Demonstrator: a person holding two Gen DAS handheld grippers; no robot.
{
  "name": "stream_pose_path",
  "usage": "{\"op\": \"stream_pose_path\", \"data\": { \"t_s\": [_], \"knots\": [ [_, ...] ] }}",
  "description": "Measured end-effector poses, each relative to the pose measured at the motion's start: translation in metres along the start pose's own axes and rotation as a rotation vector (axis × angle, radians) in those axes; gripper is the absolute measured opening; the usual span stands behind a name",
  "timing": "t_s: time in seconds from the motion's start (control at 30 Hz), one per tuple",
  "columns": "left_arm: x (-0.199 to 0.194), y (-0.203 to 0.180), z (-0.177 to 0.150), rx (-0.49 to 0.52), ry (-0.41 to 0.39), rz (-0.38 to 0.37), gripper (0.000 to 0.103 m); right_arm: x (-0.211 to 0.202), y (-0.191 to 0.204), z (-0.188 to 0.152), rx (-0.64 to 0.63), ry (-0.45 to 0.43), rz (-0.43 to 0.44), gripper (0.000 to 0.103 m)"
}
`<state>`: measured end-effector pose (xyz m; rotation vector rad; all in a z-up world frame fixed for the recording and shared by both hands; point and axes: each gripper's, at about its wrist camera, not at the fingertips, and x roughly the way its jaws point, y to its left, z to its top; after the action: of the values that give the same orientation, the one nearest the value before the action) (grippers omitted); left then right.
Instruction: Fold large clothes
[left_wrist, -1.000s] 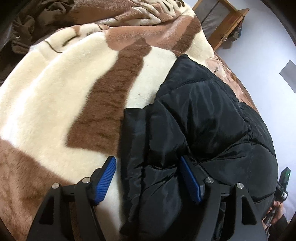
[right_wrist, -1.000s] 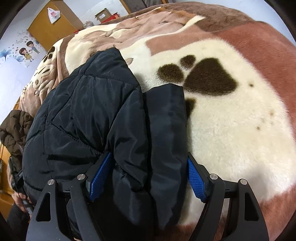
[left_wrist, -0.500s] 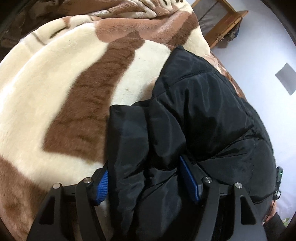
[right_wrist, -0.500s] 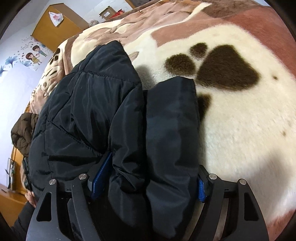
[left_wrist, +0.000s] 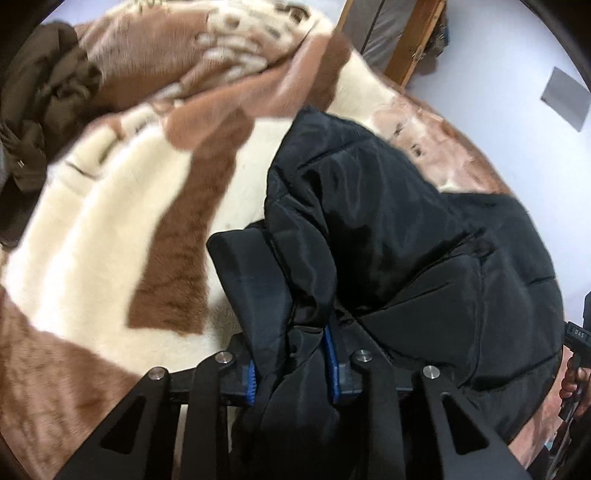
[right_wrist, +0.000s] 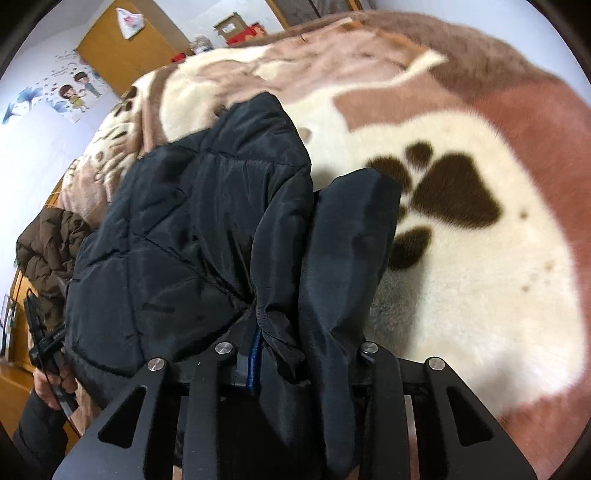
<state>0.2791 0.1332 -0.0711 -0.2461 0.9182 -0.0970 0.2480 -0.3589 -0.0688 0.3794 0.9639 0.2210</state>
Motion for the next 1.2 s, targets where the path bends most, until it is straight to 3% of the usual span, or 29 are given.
{"op": "stream_pose_path", "data": {
  "t_s": [0.23, 0.53, 0.73, 0.97, 1.1, 1.2],
  "knots": [
    [-0.071, -0.009, -0.027, 0.024, -0.054, -0.040, 0.028, -0.052, 0.012, -0.029, -0.022, -0.025, 0.021, 0.029],
    [-0.109, 0.002, -0.045, 0.012, -0.069, -0.041, 0.028, -0.073, 0.033, -0.064, -0.028, -0.013, 0.051, 0.029],
    [-0.137, 0.034, -0.041, 0.000, -0.106, 0.000, 0.028, -0.057, 0.075, -0.060, -0.051, -0.015, 0.109, 0.029],
    [-0.155, 0.083, -0.004, -0.024, -0.180, 0.028, 0.028, -0.028, 0.120, -0.028, -0.067, -0.041, 0.173, 0.029],
    [-0.144, 0.110, 0.015, -0.037, -0.194, 0.032, 0.028, 0.001, 0.133, -0.021, -0.083, -0.019, 0.171, 0.030],
    [-0.111, 0.130, 0.011, -0.067, -0.148, 0.056, 0.031, 0.035, 0.124, -0.034, -0.054, 0.046, 0.151, 0.033]
  ]
}}
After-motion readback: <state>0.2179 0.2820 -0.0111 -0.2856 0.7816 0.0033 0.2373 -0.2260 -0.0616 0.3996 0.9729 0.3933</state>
